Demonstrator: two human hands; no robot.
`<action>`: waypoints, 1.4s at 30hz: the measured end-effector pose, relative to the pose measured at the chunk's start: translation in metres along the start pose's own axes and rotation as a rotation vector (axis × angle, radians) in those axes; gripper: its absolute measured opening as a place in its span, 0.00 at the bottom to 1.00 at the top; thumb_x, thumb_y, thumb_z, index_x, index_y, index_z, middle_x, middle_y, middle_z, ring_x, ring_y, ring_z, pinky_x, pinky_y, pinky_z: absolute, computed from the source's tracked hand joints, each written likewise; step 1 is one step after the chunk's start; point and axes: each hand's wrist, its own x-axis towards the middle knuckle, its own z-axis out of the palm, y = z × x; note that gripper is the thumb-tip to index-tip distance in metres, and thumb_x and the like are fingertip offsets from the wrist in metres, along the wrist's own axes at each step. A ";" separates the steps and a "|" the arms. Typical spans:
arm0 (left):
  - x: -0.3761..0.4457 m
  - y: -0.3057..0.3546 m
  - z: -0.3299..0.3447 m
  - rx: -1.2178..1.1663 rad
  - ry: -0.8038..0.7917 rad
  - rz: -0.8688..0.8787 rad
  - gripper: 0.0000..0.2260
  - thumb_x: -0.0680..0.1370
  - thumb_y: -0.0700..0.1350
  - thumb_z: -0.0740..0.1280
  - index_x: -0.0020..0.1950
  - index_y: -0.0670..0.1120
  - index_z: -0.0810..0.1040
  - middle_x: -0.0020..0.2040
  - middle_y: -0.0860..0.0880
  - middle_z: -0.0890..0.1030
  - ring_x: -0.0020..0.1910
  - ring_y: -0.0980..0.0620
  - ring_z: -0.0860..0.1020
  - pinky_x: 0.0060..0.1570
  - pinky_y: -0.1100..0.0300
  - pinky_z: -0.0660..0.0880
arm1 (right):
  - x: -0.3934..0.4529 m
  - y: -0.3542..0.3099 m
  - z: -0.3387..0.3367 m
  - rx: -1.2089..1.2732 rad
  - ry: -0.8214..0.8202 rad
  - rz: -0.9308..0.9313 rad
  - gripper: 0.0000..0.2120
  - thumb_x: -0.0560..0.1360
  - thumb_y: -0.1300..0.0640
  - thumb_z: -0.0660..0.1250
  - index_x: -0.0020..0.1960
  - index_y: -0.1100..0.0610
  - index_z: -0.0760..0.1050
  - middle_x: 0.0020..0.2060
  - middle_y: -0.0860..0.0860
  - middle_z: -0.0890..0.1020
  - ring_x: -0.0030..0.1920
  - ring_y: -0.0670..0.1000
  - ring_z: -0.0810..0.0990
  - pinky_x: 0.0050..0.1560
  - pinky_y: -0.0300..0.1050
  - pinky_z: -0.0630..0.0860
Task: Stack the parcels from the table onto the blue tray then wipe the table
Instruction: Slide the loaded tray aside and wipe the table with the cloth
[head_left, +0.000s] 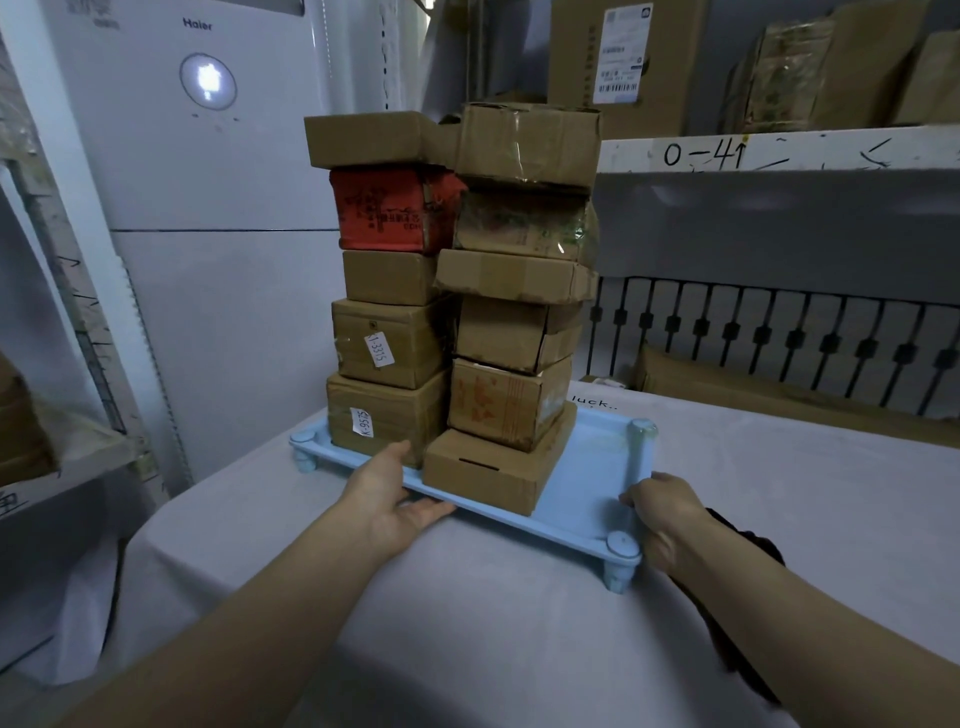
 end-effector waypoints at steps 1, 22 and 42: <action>0.002 0.000 0.001 -0.001 0.000 -0.002 0.12 0.82 0.43 0.64 0.64 0.45 0.69 0.60 0.34 0.75 0.58 0.32 0.78 0.58 0.34 0.75 | 0.003 0.000 0.000 -0.006 0.006 0.003 0.10 0.77 0.74 0.56 0.55 0.67 0.71 0.44 0.60 0.75 0.48 0.62 0.74 0.51 0.54 0.74; 0.007 -0.006 0.004 0.116 0.038 0.018 0.19 0.82 0.44 0.63 0.73 0.46 0.66 0.71 0.36 0.68 0.65 0.33 0.74 0.64 0.36 0.71 | -0.005 0.002 -0.028 -0.483 0.034 -0.346 0.20 0.80 0.61 0.64 0.69 0.67 0.68 0.61 0.62 0.77 0.63 0.62 0.76 0.63 0.53 0.71; -0.032 -0.040 -0.139 1.791 -0.167 0.793 0.27 0.76 0.59 0.51 0.72 0.55 0.72 0.76 0.53 0.67 0.78 0.51 0.59 0.76 0.53 0.49 | -0.115 0.092 -0.114 -1.234 -0.121 -0.803 0.22 0.78 0.62 0.65 0.71 0.51 0.74 0.71 0.53 0.73 0.70 0.57 0.72 0.71 0.46 0.64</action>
